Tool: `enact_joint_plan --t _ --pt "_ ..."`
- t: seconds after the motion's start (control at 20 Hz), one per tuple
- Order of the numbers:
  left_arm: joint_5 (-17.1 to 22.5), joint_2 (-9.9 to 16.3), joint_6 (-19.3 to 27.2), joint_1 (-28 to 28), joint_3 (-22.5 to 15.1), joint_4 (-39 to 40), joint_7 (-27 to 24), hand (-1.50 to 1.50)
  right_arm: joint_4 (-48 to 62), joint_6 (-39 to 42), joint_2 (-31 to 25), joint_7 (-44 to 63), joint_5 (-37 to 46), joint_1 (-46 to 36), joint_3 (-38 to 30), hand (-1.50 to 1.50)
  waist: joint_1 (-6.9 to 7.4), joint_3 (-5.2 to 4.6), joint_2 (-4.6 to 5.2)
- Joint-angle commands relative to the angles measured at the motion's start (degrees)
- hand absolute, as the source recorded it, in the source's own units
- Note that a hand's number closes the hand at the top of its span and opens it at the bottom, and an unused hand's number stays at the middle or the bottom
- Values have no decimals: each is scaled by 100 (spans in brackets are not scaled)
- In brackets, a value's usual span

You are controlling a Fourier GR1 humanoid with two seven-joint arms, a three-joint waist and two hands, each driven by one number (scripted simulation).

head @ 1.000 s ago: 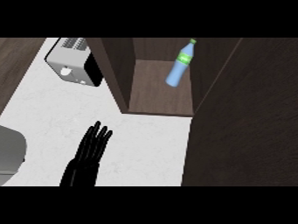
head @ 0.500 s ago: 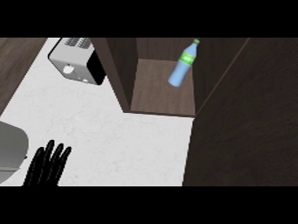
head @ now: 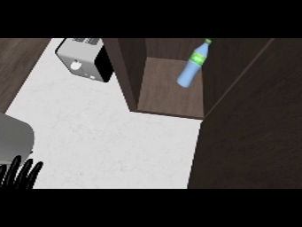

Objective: Pick up the bottled water, place it into the cabinet and close the cabinet

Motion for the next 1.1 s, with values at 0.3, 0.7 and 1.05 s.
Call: enact_joint_plan --t 0.3,0.7,1.05 --pt "230 487 -671 150 422 255 -181 -150 -58 369 35 1487 193 -1753 619 150 264 -50 65" --pt "222 751 -879 176 529 134 -132 -150 469 49 742 2059 -310 -2477 678 150 409 -43 151" --pt "333 822 -1016 157 715 220 -186 -150 793 -153 1192 2392 -667 -2732 425 150 465 -39 210"
